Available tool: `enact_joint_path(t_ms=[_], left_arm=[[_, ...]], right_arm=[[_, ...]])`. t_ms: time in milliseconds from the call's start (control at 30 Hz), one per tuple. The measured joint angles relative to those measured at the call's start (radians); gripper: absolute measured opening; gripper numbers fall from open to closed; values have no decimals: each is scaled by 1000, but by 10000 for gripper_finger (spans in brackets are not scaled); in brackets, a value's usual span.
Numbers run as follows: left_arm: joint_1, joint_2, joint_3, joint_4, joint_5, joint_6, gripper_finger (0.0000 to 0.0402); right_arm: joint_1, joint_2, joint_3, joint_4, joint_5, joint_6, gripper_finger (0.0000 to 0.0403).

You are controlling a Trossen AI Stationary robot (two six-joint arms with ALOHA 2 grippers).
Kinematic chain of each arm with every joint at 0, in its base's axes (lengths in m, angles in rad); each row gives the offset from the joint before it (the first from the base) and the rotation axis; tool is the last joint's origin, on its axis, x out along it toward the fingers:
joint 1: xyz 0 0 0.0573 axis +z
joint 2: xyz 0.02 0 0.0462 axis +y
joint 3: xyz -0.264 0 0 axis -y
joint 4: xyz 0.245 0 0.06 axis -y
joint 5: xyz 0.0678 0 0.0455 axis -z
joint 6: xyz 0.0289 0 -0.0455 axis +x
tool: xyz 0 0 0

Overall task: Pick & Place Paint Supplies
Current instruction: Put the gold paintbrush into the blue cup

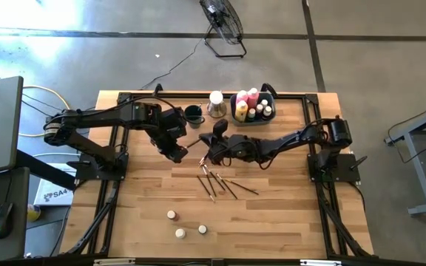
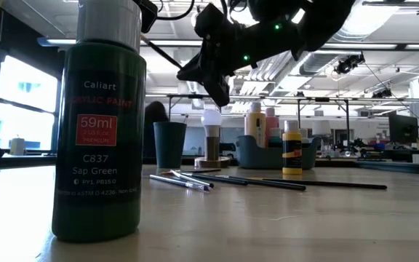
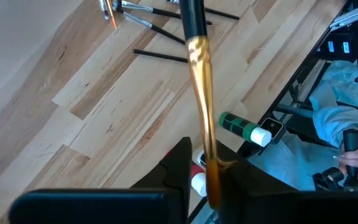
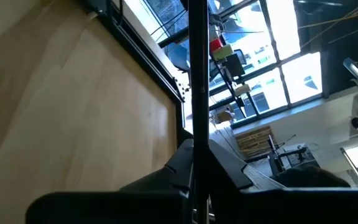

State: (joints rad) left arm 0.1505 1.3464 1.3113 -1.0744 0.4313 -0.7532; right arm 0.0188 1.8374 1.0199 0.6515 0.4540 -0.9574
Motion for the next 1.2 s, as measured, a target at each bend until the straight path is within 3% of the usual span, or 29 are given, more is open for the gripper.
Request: enact_joint_path(t_ms=[200, 567, 700, 933, 1200], left_arm=[[0, 0, 0, -6, 18, 1, 89], [1, 0, 0, -6, 291, 27, 123], [1, -10, 0, -14, 319, 42, 123], [1, -70, 0, -130, 216, 99, 122], [0, -193, 0, -205, -43, 95, 122]], right_arm=[[0, 0, 0, -7, 3, -5, 17], [1, -9, -2, -86, 98, -63, 15], [1, -32, -2, -186, 98, -15, 15], [7, -116, -5, -338, 96, 67, 14], [31, -240, -4, -394, 99, 98, 13]])
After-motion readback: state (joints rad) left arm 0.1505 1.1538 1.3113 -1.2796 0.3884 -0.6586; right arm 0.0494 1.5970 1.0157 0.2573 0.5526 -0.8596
